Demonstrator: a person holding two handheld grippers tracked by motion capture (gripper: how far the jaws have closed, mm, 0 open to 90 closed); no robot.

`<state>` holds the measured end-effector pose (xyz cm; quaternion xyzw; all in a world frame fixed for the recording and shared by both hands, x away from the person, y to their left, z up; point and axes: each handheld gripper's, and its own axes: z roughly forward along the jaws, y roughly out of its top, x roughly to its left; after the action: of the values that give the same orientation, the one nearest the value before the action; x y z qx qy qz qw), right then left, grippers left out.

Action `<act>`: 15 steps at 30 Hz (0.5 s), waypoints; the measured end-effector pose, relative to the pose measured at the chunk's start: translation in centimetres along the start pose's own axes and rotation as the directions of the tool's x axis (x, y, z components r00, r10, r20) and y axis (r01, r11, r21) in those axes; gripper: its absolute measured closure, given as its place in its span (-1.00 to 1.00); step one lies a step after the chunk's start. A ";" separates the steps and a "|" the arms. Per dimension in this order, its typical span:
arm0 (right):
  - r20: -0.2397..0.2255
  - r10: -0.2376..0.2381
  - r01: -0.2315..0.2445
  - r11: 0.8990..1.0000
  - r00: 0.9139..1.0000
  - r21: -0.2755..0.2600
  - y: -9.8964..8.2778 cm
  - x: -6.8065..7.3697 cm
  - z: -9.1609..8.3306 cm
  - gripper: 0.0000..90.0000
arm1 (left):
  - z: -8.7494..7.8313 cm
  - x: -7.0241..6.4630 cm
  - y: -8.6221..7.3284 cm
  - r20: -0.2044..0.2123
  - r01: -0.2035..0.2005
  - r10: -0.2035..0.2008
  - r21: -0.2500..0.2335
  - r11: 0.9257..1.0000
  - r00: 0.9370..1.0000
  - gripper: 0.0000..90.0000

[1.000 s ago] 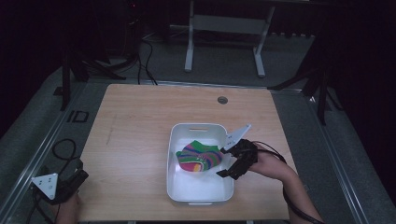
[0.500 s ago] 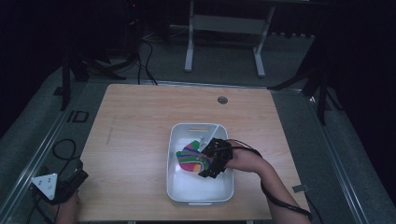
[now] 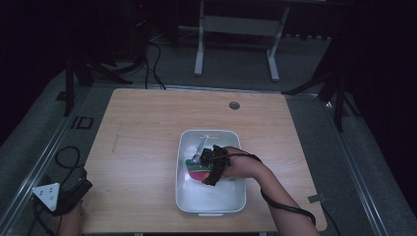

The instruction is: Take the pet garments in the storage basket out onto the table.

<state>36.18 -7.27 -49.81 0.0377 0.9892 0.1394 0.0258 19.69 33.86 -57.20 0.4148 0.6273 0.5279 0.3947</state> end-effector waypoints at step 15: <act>0.101 -0.014 0.010 0.999 0.995 0.041 1.0 0.3 0.9 0.59 | 0.0 0.1 0.0 -0.003 0.010 -0.010 -0.006 1.000 1.000 -0.97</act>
<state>35.97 -6.07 -50.42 0.0391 0.9894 0.1173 0.0762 19.64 33.94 -57.19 0.4096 0.6285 0.5283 0.3976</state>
